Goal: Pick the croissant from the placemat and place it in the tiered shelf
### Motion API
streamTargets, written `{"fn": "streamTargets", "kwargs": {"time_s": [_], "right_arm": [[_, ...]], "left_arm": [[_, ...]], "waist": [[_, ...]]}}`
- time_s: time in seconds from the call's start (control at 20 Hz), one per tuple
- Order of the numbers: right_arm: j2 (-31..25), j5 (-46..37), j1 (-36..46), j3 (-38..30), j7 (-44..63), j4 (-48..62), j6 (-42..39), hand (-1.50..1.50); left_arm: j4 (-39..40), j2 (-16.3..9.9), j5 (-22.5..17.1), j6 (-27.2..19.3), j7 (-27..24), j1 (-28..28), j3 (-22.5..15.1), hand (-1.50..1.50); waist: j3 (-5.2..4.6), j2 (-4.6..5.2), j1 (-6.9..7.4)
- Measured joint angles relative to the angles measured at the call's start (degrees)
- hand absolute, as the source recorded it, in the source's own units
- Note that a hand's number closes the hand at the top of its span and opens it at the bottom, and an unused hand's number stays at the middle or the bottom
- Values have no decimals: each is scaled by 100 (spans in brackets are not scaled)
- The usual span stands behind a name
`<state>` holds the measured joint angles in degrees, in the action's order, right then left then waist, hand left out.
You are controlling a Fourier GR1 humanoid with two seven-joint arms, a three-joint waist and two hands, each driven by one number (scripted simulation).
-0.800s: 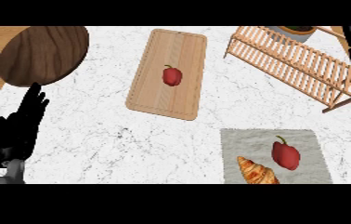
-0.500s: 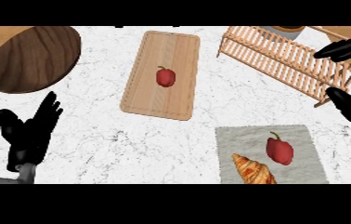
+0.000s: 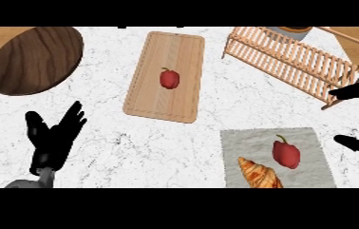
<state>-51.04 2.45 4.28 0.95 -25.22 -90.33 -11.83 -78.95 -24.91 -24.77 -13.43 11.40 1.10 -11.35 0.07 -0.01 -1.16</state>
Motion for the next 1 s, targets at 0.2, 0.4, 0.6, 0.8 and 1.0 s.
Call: {"fn": "streamTargets", "kwargs": {"time_s": [0.2,0.4,0.6,0.8,1.0], "right_arm": [[-443,-164,-466,-4,-360,-360,-566,-150],[-810,-251,-1080,-114,-129,-1319,-885,-150],[-1073,-473,-1637,-237,481,-2387,-1011,-150],[-936,-941,-1946,-30,1630,-3430,-830,-150],[-570,-1548,-2147,372,2842,-4332,-569,-150]], "left_arm": [[62,15,-7,140,-21,22,59,0],[49,101,50,127,-71,-41,84,0],[59,118,48,163,-71,-58,164,0],[79,98,71,241,31,11,188,0],[95,123,116,297,27,42,220,0]], "waist": [[4,-22,1],[6,-49,-45],[5,-64,-84],[0,-52,-42],[-2,-38,13]]}}
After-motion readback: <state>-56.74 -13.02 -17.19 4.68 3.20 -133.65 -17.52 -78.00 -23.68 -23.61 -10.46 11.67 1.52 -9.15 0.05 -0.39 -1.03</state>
